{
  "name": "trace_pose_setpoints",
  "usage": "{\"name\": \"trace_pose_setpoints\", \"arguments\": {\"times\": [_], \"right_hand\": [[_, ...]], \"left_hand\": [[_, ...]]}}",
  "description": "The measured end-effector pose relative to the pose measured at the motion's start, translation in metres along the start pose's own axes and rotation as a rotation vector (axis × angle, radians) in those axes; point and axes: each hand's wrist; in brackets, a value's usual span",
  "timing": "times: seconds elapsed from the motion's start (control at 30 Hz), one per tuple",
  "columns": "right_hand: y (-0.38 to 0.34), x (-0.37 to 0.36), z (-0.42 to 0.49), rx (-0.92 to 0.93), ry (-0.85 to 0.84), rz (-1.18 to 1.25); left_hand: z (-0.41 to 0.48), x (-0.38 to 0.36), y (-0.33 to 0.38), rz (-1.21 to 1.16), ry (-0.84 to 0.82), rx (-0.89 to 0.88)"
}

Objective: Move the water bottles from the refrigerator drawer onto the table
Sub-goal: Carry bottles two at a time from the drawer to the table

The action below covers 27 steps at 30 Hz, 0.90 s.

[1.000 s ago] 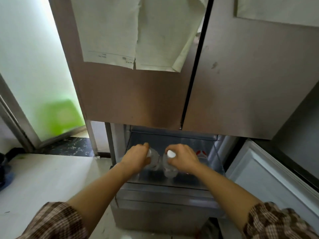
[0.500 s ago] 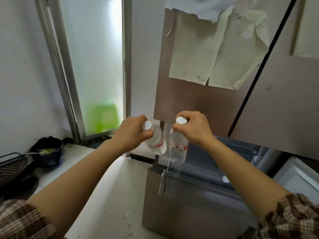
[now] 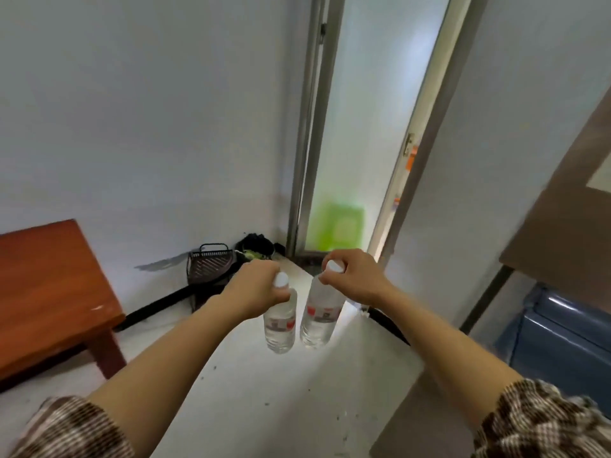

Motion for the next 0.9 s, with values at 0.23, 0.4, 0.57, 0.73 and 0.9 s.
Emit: {"name": "trace_pose_setpoints", "arguments": {"times": [0.23,0.4,0.57,0.73,0.9], "right_hand": [[-0.096,-0.12,0.082,0.197,-0.201,0.048],[-0.172,-0.209,0.145,0.328,-0.311,0.073],[-0.25,-0.295,0.205,0.447,-0.445,0.096],[-0.325,-0.369,0.244,0.55,-0.512,0.082],[-0.395,-0.431,0.271,0.569,-0.515,0.085]], "left_hand": [[-0.011,0.054,-0.142,0.102,0.089,0.228],[-0.01,0.096,-0.243,0.107,0.145,0.386],[-0.006,0.14,-0.34,0.163,0.14,0.535],[-0.014,0.18,-0.424,0.237,0.207,0.673],[-0.023,0.221,-0.497,0.245,0.261,0.781]]}}
Point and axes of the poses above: each hand's wrist, its own z-axis towards the middle knuckle, its own x-axis out of the back of the hand, y = z × x, and after that the axes turned 5 degrees about y, right-handed
